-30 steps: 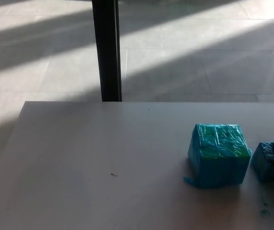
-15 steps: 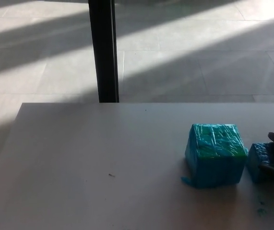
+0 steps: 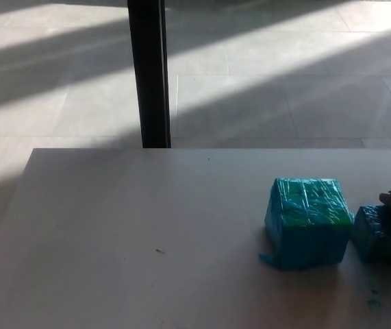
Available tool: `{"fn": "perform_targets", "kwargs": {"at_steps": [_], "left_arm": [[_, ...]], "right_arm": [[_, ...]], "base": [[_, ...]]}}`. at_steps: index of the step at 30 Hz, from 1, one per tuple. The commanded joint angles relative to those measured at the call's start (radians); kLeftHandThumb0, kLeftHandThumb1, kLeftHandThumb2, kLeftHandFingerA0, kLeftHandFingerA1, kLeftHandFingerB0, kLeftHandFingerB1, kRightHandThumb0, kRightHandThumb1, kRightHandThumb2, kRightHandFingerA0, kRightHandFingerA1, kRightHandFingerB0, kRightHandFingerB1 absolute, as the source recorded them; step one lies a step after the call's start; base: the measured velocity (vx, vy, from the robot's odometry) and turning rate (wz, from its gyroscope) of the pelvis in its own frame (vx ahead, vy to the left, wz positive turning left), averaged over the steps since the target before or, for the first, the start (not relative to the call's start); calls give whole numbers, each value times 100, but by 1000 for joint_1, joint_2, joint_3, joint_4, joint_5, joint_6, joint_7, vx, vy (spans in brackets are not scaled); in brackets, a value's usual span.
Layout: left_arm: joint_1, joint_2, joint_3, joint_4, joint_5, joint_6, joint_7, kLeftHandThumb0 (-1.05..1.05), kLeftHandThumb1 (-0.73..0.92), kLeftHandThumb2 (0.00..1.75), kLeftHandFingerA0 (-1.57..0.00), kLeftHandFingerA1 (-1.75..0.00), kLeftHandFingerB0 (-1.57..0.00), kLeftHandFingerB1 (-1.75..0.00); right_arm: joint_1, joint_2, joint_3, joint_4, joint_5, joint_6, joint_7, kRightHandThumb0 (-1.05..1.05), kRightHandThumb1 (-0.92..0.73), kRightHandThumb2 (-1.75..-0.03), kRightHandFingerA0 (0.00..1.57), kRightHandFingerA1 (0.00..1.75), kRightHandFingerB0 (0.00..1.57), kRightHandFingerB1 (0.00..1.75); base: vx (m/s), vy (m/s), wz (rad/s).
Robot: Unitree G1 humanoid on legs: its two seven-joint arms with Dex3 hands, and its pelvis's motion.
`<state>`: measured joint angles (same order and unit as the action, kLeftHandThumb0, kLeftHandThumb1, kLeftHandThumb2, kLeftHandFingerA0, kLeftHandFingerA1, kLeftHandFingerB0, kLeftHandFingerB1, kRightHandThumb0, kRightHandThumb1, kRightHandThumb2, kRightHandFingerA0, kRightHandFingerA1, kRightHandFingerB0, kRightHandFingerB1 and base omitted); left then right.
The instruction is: The robot uses its right hand to pick up the small cube kept on the middle on the desk and place it on the bigger cube kept next to it
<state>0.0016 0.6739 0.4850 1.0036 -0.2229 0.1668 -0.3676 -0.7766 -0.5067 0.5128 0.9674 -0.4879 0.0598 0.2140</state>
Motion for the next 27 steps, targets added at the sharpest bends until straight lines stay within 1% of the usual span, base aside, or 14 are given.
{"fn": "perform_targets", "kwargs": {"at_steps": [1, 2, 4, 8, 11, 13, 17, 18, 19, 20, 22, 23, 26, 27], "left_arm": [[-2, 18, -5, -7, -2, 15, 5, -96, 91, 77, -26, -50, -34, -41], [-2, 19, -5, -7, -2, 14, 4, -96, 91, 77, -26, -50, -34, -41], [-11, 19, -6, 8, -1, 12, 5, -94, 92, 72, -27, -48, -34, -39], [-16, 24, -7, 16, -3, 19, 2, -95, 92, 73, -32, -50, -30, -38], [-21, 28, -8, 24, -4, 19, -10, -100, 83, 81, -33, -52, -29, -41], [-26, 30, -4, 29, -8, 26, -11, -101, 82, 83, -34, -54, -29, -42], [-18, 35, -18, 28, 3, 8, -31, -97, 91, 75, -29, -48, -27, -38], [-20, 38, -21, 34, 6, 10, -30, -89, 76, 121, -33, -58, -18, -45], [-23, 38, -20, 38, 3, 14, -27, -101, 84, 81, -33, -51, -29, -39], [-23, 38, -20, 39, 3, 11, -28, -91, 75, 121, -32, -58, -18, -45], [-23, 39, -23, 41, 4, 7, -28, -91, 75, 121, -32, -58, -18, -45], [-23, 38, -23, 37, 3, 10, -25, -95, 92, 74, -32, -47, -31, -38], [-20, 45, -26, 32, 3, 9, -26, -96, 92, 71, -32, -48, -31, -38], [-21, 45, -24, 35, 1, 7, -27, -96, 92, 71, -31, -48, -30, -38]], "right_arm": [[97, 31, 29, 13, -85, -17, -176, -33, -59, -58, 87, 99, 18, 31], [98, 33, 28, 14, -87, -17, -180, -33, -59, -58, 87, 99, 18, 31], [112, 36, 50, 10, -115, -50, -227, -26, -70, -63, 70, 134, 35, 37], [109, 53, 58, 18, -127, -64, -264, -32, -69, -62, 71, 123, 86, 51], [95, 58, 67, 24, -132, -61, -241, -35, -61, -58, 79, 117, 93, 56], [86, 57, 70, 21, -131, -69, -220, -33, -61, -59, 82, 111, 95, 58], [92, 50, 63, 28, -132, -116, -258, -31, -62, -60, 82, 137, 95, 64], [96, 50, 58, 31, -129, -127, -270, -29, -63, -65, 82, 140, 91, 72], [101, 48, 49, 29, -121, -141, -277, -27, -65, -69, 82, 143, 89, 73], [103, 47, 48, 29, -121, -148, -284, -28, -67, -69, 82, 143, 86, 71], [102, 46, 49, 33, -129, -153, -293, -28, -67, -69, 82, 143, 86, 71], [102, 42, 53, 36, -139, -160, -311, -29, -69, -68, 79, 146, 83, 72], [99, 23, 51, 42, -147, -204, -348, -32, -71, -66, 77, 153, 79, 75], [97, 21, 48, 45, -146, -209, -348, -29, -74, -69, 73, 156, 75, 102]], "base": [[0, 0, 0], [0, 0, 0], [0, 0, 0], [0, 0, 0], [0, 0, 0], [0, 0, 0], [0, 0, 0], [0, 0, 0], [0, 0, 0], [0, 0, 0], [0, 0, 0], [0, 0, 0], [0, 0, 0], [0, 0, 0]]}}
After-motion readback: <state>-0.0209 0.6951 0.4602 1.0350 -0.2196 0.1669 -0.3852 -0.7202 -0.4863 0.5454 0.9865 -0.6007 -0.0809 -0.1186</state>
